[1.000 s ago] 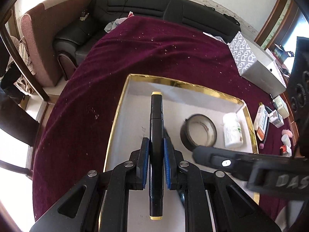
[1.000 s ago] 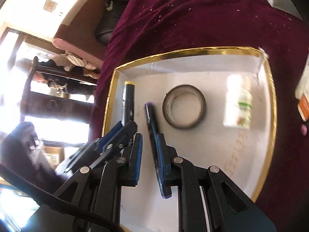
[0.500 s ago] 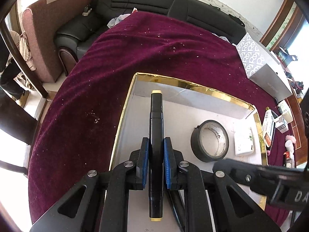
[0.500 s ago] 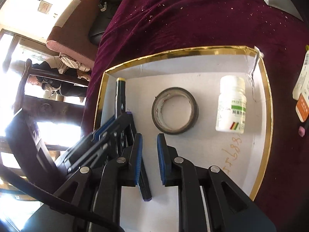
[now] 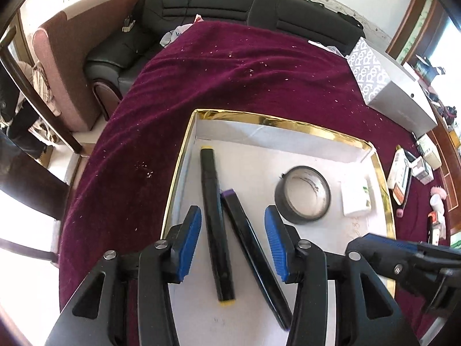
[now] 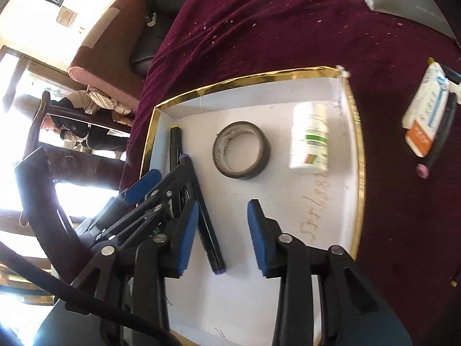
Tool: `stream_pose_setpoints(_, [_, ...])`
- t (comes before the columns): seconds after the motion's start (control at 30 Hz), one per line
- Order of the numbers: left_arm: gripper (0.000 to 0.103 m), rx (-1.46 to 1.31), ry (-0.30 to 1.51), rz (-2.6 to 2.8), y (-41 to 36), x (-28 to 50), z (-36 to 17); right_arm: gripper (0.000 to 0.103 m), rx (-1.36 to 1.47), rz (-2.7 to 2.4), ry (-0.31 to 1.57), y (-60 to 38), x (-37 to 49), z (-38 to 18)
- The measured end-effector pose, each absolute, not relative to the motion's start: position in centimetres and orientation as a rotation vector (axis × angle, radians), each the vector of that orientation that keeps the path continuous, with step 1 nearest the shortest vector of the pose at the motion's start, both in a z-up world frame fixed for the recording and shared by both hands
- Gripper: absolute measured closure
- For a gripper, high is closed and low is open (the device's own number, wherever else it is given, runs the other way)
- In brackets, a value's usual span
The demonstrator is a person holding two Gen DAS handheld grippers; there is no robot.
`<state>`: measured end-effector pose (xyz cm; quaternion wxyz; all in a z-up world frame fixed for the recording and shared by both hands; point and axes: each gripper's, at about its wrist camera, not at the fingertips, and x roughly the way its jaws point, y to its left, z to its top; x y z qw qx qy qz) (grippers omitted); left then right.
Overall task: Organize objects
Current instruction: 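Grasp another black marker with left tool while right tool returns to table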
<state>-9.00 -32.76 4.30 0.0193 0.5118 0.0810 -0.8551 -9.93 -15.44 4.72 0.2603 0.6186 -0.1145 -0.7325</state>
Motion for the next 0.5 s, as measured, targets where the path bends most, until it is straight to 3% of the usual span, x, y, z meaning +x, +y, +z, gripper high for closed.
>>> stream_pose_setpoints(0.13, [0.063, 1.566, 0.284, -2.684, -31.6, -7.3, 5.1, 0.061, 1.667, -2.025, -0.313, -13.3, -9.2, 5.3])
stream_pose_setpoints(0.43, [0.061, 1.515, 0.373, -2.839, -24.8, -2.0, 8.4, 0.061, 1.664, -2.167, -0.38, -4.2, -6.7, 6.6])
stream_pose_setpoints(0.5, [0.059, 1.549, 0.358, -2.842, -23.1, -1.8, 8.6, 0.054, 1.662, -2.204, -0.413, -1.8, -6.5, 7.0])
